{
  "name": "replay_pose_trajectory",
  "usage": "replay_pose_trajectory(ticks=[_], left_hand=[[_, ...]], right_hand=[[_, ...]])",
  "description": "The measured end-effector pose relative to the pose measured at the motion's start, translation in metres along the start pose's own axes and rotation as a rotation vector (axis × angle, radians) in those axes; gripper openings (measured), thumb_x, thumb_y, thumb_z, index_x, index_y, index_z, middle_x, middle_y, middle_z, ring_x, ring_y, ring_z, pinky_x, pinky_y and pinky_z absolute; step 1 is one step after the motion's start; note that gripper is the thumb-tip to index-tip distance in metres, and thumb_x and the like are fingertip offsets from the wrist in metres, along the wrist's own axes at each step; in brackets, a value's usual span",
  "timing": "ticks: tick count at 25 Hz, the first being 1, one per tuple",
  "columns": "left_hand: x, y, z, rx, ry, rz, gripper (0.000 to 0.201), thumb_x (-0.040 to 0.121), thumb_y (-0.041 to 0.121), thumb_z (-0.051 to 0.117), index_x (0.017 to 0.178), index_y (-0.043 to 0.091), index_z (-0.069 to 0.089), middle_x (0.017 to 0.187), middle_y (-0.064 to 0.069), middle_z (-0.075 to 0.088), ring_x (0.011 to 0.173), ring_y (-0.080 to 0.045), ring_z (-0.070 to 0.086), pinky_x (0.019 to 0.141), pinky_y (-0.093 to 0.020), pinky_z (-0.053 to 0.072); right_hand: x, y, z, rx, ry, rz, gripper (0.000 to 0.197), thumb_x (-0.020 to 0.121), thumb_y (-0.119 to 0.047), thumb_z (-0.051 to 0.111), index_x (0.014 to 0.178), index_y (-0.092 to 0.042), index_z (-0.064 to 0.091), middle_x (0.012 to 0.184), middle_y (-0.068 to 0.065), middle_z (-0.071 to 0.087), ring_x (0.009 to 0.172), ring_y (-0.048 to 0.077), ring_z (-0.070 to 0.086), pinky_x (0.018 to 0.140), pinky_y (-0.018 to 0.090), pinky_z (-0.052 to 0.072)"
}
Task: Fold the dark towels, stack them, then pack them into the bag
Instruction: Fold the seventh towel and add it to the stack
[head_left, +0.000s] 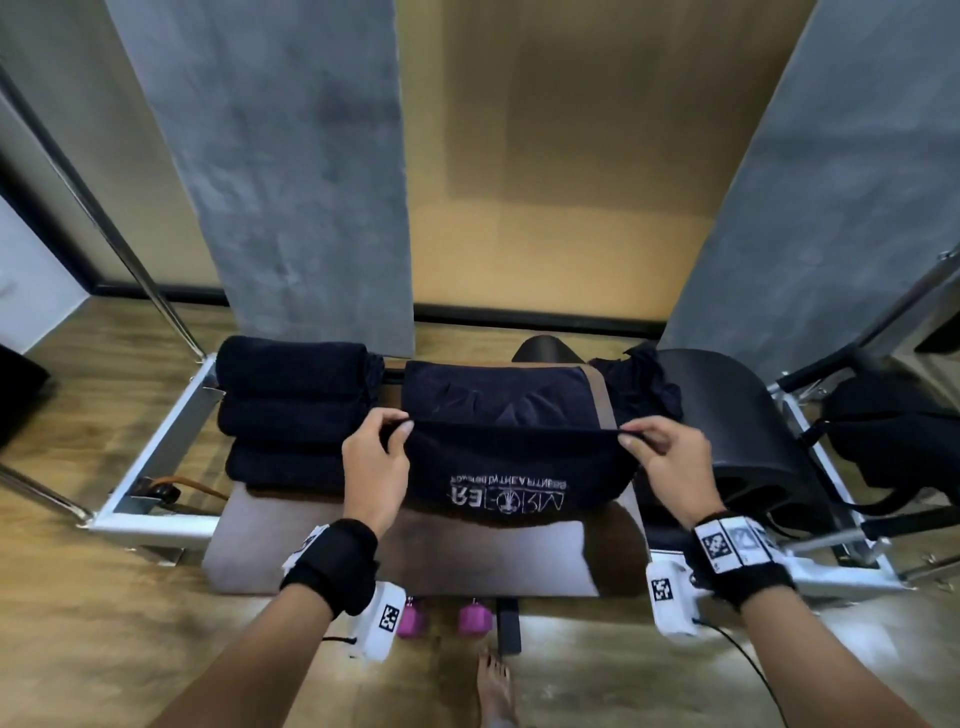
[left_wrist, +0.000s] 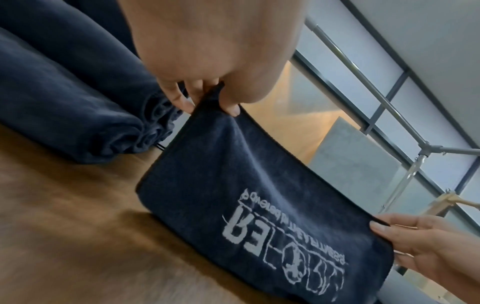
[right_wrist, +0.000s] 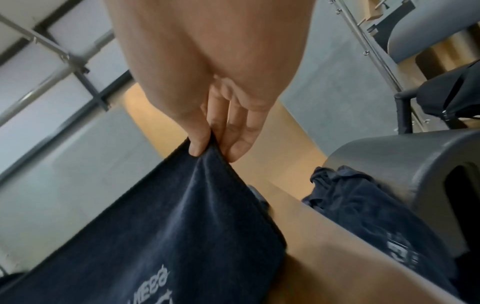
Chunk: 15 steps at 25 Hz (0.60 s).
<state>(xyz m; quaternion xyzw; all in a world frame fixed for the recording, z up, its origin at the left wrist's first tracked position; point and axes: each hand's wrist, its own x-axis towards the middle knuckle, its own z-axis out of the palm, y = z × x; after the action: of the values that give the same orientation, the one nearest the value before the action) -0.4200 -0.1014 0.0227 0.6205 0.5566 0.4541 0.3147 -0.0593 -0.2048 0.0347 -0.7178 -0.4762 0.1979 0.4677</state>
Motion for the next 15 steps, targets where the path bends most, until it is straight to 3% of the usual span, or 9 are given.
replay_pose_trajectory(ticks=[2,5,7,11,15], left_hand=[[0.024,0.005,0.016,0.049,0.038,-0.018,0.016,0.104,0.005,0.060,0.104,0.018,0.069,0.082,0.006,0.064,0.072,-0.010,0.059,0.070,-0.026,0.044],[0.064,0.007,0.045,0.138,0.086,-0.061,0.016,0.104,0.001,0.057,0.109,0.007,0.071,0.091,-0.004,0.069,0.085,-0.022,0.063,0.080,-0.029,0.043],[0.090,0.004,0.062,0.169,0.129,-0.151,0.014,0.104,0.003,0.059,0.111,0.004,0.071,0.098,-0.014,0.072,0.090,-0.024,0.062,0.081,-0.028,0.042],[0.130,-0.005,0.091,0.202,0.140,-0.308,0.012,0.104,0.007,0.059,0.101,-0.001,0.068,0.099,-0.023,0.069,0.101,-0.040,0.062,0.086,-0.038,0.047],[0.152,-0.017,0.109,0.299,0.098,-0.363,0.012,0.104,0.009,0.059,0.100,-0.001,0.066,0.114,-0.019,0.061,0.107,-0.038,0.059,0.092,-0.042,0.048]], right_hand=[[0.040,-0.003,0.001,0.007,0.027,-0.001,0.014,0.088,-0.006,0.080,0.092,-0.019,0.082,0.089,-0.007,0.079,0.089,0.008,0.074,0.085,0.021,0.057],[0.106,0.000,0.014,-0.028,-0.022,0.017,0.012,0.093,-0.002,0.073,0.101,-0.006,0.082,0.094,0.004,0.079,0.095,0.018,0.075,0.092,0.037,0.059],[0.144,0.005,0.030,-0.062,-0.063,0.044,0.011,0.093,-0.001,0.072,0.099,-0.004,0.081,0.094,0.008,0.079,0.095,0.021,0.074,0.093,0.041,0.058],[0.187,0.026,0.060,-0.189,-0.109,0.146,0.007,0.090,-0.011,0.079,0.095,-0.007,0.083,0.089,0.007,0.079,0.091,0.021,0.074,0.090,0.038,0.058],[0.202,0.045,0.087,-0.288,-0.183,0.196,0.007,0.088,-0.011,0.081,0.094,-0.009,0.083,0.083,0.004,0.077,0.093,0.023,0.072,0.089,0.032,0.054]])
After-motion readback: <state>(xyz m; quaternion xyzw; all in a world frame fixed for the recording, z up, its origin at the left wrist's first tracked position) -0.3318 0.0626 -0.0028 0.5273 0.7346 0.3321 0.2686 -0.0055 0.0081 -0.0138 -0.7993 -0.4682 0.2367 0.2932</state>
